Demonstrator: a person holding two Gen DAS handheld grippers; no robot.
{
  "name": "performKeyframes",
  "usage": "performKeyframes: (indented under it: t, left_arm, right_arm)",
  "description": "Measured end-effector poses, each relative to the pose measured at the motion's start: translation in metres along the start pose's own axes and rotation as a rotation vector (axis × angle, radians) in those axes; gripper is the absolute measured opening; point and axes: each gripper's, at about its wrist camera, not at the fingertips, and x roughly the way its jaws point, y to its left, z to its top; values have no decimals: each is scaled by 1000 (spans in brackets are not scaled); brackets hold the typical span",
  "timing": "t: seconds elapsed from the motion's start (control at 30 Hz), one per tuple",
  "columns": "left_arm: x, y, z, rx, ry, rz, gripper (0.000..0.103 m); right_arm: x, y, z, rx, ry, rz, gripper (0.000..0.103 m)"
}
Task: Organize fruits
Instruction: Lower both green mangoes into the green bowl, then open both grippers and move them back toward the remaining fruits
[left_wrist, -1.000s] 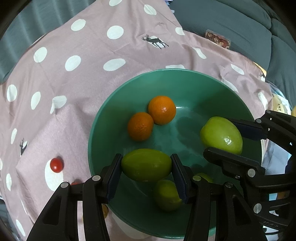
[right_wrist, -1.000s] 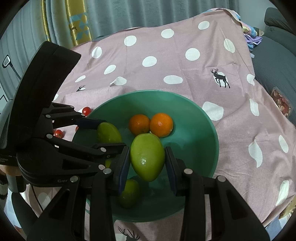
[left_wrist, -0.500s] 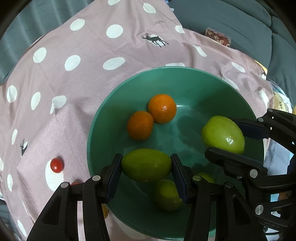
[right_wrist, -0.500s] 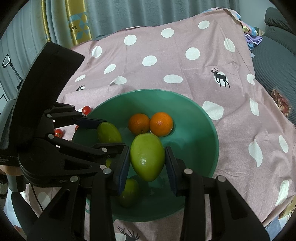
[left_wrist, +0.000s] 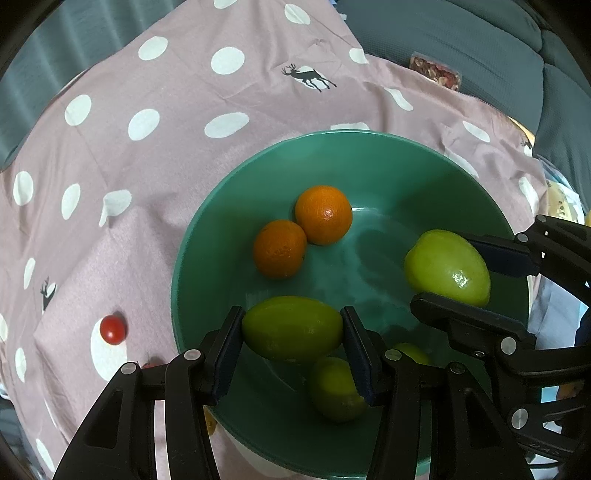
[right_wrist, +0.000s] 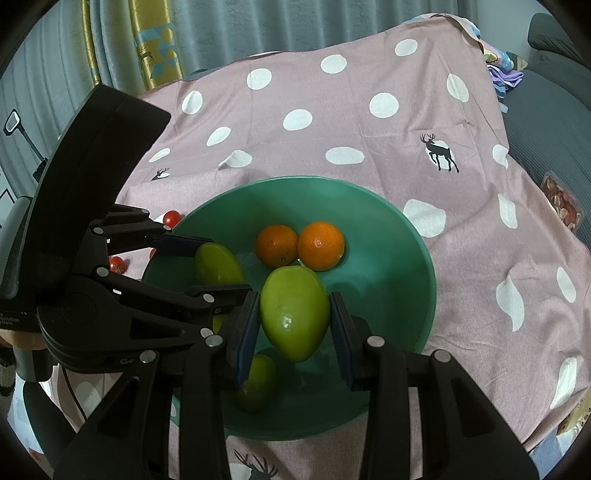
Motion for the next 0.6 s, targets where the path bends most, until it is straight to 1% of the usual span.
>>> performKeyframes:
  t: [0.23, 0.33, 0.5, 0.53, 0.6]
  left_arm:
    - [0, 0, 0, 1, 0, 3, 53]
    - [-3, 0, 1, -5, -14, 3, 53]
    - [-12, 5, 2, -27, -41, 26, 53]
    - [-14, 5, 2, -31, -46, 28, 55]
    - [-21, 8, 0, -43, -65, 39, 70]
  right_arm:
    - [-2, -1, 0, 4, -13, -4, 38]
    - [-3, -2, 0, 3, -15, -9, 38]
    - [-5, -4, -1, 20, -19, -14, 38]
    - [-7, -5, -2, 24, -21, -14, 38]
    - [-9, -4, -1, 31, -28, -11, 42]
